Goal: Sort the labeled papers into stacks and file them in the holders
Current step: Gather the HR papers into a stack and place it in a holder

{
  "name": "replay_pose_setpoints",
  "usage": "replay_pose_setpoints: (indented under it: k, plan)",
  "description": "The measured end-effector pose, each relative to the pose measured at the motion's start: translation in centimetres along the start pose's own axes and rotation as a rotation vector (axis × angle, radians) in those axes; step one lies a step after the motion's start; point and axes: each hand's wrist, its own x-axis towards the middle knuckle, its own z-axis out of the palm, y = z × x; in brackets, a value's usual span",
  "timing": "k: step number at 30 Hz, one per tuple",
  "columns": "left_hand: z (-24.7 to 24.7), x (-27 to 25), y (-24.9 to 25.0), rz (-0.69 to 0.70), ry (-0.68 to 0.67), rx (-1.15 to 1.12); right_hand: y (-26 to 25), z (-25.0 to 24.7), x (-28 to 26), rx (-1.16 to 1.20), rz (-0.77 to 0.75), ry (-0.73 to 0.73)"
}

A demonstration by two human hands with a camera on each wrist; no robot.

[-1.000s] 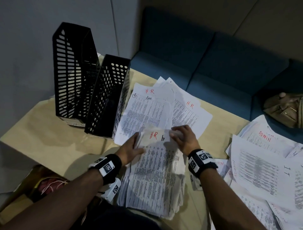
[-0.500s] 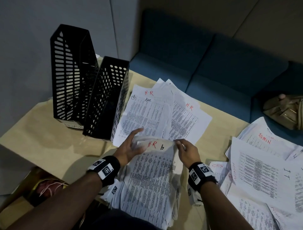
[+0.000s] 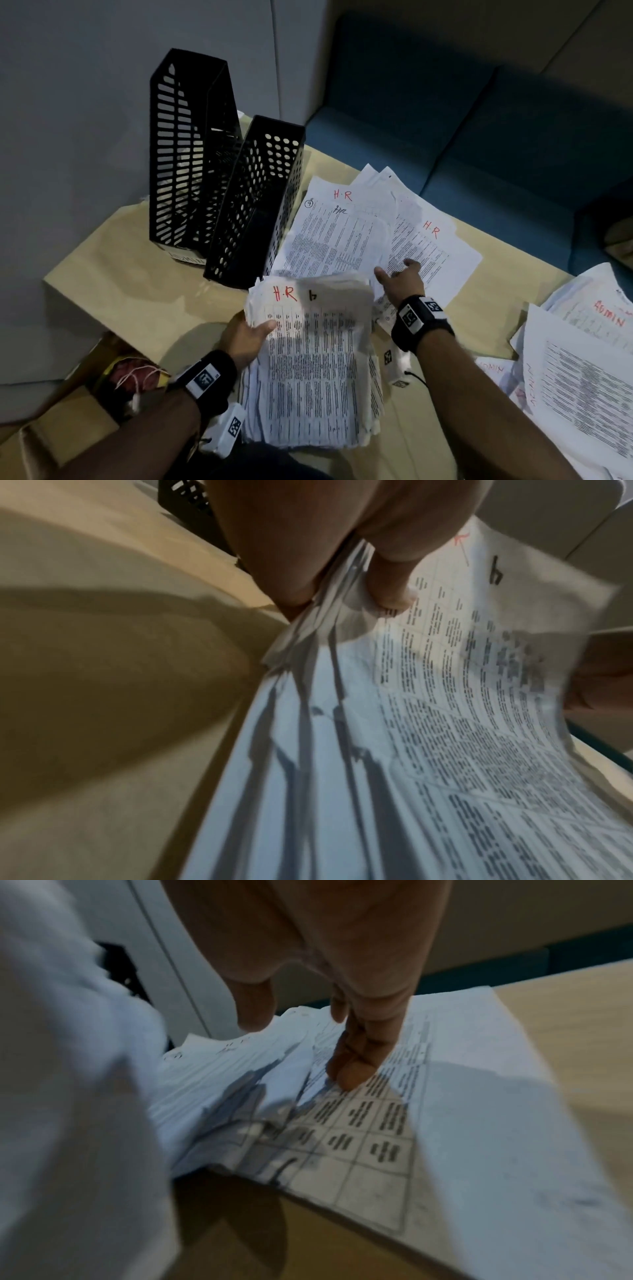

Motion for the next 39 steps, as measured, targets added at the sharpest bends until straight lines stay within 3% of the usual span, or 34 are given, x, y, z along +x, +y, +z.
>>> replay_pose_setpoints:
  k: [3,7,10,13,18,21,24,28,35,39]
  plan:
    - [0.0,0.3,0.0,-0.006,-0.039,0.013,-1.2,1.7,-0.4,-0.102,-0.037,0.017]
    - [0.2,0.8,-0.1,-0.059,-0.055,0.042,-1.8,3.2,-1.3,-0.002,-0.004,-0.006]
    - [0.0,1.5,-0.7,-0.075,-0.084,0.043,-2.3,2.6,-1.1,-0.157,-0.17,0.0]
    - [0.1,1.7,-0.8,-0.065,-0.091,0.025,-3.2,0.3,-1.7,-0.094,-0.319,0.101]
    - [0.7,2.1,0.0,-0.062,-0.061,0.006,-4.7,-7.0,-2.6,0.198,-0.504,0.475]
    - [1.4,2.6,0.3,-0.08,-0.028,0.03,-5.2,-11.7,-3.9,0.45,-0.636,0.612]
    - [2.4,2.0,2.1,-0.076,-0.032,0.004,-4.3,-14.4,-5.1,0.505,-0.663,0.698]
    - [3.2,1.9,3.2,-0.002,-0.031,0.028,0.4,-12.3,-5.6,0.332,-0.477,0.544]
    - [3.1,2.2,3.0,0.006,0.008,-0.001,8.5,-3.5,-8.6,-0.022,-0.178,0.092]
    - [2.9,1.9,3.2,0.013,-0.03,-0.157,10.2,-1.1,-9.4,-0.247,-0.219,-0.058]
